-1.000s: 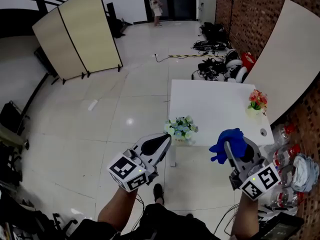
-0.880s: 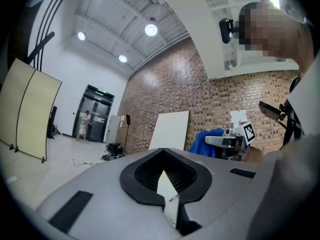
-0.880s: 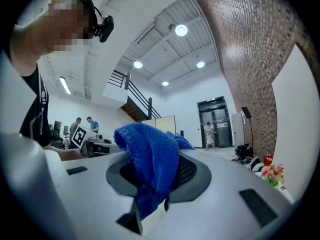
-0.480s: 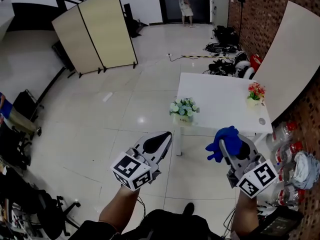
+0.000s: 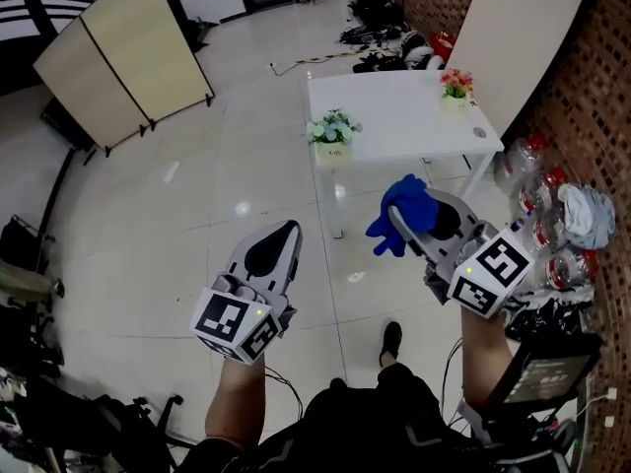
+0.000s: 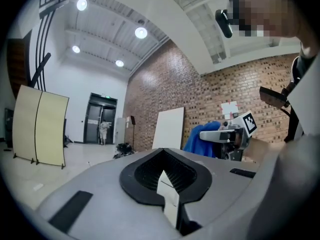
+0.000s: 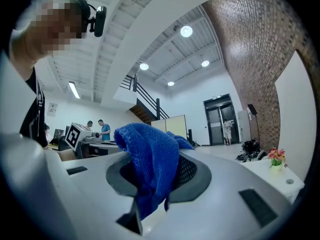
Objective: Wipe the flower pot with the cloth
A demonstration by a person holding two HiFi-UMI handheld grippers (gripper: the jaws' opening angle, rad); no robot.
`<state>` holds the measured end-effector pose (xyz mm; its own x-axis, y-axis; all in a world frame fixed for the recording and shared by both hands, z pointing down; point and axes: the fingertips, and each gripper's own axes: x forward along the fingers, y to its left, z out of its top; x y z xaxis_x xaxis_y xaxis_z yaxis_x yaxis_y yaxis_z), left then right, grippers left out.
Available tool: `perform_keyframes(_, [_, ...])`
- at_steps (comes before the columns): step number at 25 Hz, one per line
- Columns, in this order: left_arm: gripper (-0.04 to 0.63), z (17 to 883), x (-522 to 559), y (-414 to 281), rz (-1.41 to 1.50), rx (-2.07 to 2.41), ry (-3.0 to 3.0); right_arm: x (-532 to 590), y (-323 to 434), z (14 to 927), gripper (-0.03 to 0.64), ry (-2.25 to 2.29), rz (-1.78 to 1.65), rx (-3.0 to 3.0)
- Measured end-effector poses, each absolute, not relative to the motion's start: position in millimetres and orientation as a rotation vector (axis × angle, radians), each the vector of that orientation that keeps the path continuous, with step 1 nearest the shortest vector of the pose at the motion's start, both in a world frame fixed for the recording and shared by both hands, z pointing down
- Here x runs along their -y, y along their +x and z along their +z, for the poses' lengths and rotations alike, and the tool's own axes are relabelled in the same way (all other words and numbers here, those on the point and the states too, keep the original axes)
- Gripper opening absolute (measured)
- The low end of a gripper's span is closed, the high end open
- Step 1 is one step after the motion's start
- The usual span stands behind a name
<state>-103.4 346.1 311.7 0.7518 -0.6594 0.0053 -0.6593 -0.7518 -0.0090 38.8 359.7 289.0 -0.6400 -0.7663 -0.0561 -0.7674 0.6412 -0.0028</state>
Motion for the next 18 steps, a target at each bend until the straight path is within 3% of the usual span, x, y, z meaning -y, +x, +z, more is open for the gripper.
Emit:
perform_keyframes(10, [0.005,301.4,-426.3,-107.9,0.001,-1.16,-2.913,-451.8,27.0,283.5,0.095,-1.278,0.018,-2.86])
perform_keyframes(18, [0.005,295.9,-477.3,-64.2,-0.014,-1.177,-2.906,-501.9,79.7,271.5,0.095,-1.299,0.056,-2.853])
